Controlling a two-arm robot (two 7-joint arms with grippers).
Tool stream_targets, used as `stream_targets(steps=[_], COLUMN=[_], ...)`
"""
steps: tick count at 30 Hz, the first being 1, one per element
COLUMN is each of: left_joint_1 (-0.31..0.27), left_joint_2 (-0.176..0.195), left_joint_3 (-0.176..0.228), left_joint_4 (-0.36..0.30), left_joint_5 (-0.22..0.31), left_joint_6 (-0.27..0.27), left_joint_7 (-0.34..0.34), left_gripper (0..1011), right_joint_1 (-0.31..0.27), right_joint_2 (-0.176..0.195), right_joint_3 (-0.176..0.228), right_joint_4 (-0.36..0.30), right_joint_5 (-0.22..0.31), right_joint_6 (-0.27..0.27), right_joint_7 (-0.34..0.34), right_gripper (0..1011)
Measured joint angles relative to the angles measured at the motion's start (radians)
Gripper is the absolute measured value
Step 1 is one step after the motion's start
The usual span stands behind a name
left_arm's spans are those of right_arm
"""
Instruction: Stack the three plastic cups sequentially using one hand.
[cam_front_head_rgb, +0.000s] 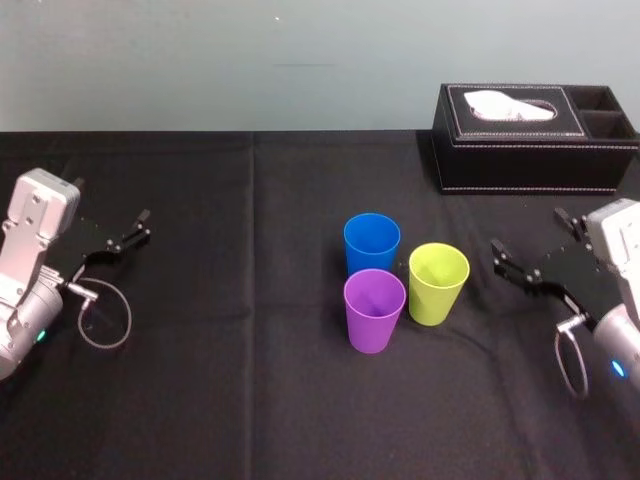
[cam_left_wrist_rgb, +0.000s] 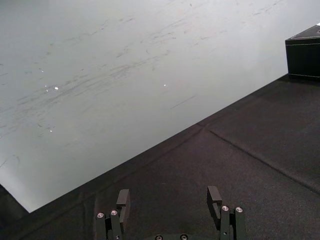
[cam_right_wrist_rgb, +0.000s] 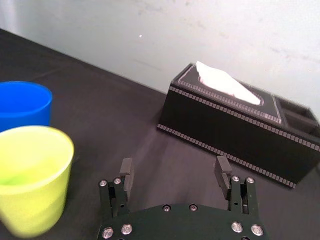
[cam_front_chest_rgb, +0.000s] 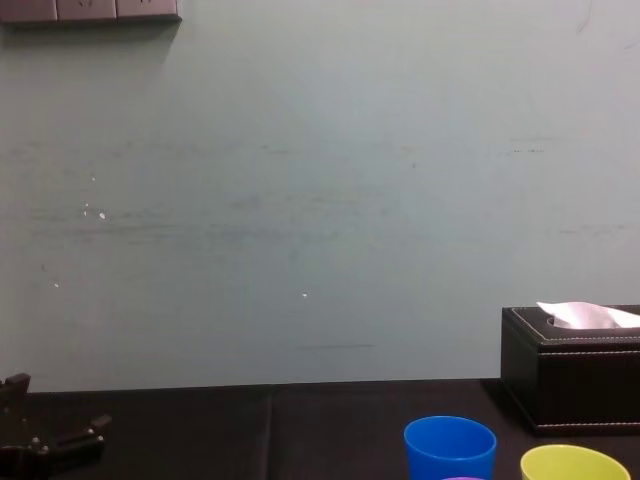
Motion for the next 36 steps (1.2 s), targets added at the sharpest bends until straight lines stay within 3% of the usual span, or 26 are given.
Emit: stream_targets(steps=[10,17,26,36], left_joint_1=[0.0,0.0,0.0,0.0], left_joint_2=[0.0,0.0,0.0,0.0], left_joint_3=[0.0,0.0,0.0,0.0], left_joint_4=[0.0,0.0,0.0,0.0], left_joint_5=[0.0,0.0,0.0,0.0], left_joint_6=[0.0,0.0,0.0,0.0], left_joint_7=[0.0,0.0,0.0,0.0], left_gripper=[1011,1011,1011,1011], right_joint_1=[-0.178,-0.238,-0.233,-0.191], right_joint_2=[0.056,0.057,0.018,-0.03], right_joint_3=[0.058,0.06,0.05,0.052], right_joint_4=[-0.091,-0.121,-0.114,-0.093], right_joint_5=[0.075,0.126,0.142,0.16], right_joint_6=[-0.035,-0.1,-0.122,-0.065], right_joint_7=[0.075,0.177,0.235,0.268], right_gripper=[1003,1003,1002,1003])
